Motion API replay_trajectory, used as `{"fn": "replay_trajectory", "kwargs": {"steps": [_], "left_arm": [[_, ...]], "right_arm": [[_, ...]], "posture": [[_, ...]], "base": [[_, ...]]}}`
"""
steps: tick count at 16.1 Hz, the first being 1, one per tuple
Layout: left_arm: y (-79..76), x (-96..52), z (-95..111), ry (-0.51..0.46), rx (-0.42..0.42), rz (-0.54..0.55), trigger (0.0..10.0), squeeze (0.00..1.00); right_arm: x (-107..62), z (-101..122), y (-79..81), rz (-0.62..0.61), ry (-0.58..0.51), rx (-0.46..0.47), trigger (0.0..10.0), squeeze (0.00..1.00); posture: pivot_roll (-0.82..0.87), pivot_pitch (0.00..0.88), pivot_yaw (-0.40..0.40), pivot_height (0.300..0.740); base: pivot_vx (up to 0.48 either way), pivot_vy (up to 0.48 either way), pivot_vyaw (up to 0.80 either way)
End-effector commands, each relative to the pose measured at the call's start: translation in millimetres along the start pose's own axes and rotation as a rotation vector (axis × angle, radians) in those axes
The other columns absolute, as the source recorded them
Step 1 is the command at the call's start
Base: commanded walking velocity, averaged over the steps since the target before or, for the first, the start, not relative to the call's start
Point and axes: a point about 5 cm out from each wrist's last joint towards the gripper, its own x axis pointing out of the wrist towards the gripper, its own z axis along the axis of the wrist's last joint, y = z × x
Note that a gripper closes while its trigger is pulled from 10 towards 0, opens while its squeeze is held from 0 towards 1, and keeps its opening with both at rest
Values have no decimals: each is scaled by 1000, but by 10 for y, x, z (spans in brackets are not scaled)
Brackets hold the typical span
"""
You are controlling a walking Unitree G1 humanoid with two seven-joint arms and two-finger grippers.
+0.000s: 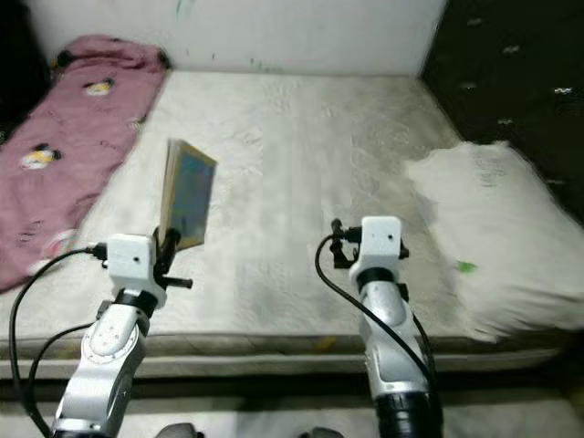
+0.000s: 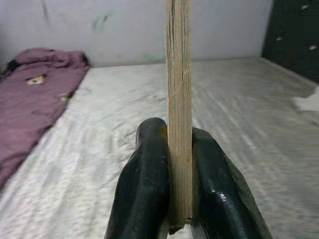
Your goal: Clean up the room
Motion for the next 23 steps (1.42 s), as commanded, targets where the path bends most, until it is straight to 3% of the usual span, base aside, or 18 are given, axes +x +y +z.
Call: {"fn": "replay_trajectory", "kwargs": {"steps": [1,6,11,17,23], "left_arm": [[94,9,108,-50,18,31,10000,0],[84,13,116,-46,18,36,10000,0],[83,18,116,-45,17,35,10000,0],[78,22,117,-44,17,32,10000,0],[67,30,116,-46,15,27,10000,0]], "right_arm": [[8,46,42,6,-17,3,10000,0],[-1,73,76,27,-36,-13,10000,0],[1,63,74,23,-29,-10,10000,0],[6,56,78,25,-24,-14,10000,0],[13,52,78,28,-21,-18,10000,0]], "posture": [[62,0,-29,740],[63,0,-29,740],[62,0,-28,740],[62,0,-28,740],[62,0,-30,740]], "base": [[0,0,0],[0,0,0],[0,0,601],[0,0,0],[0,-286,0]]}}
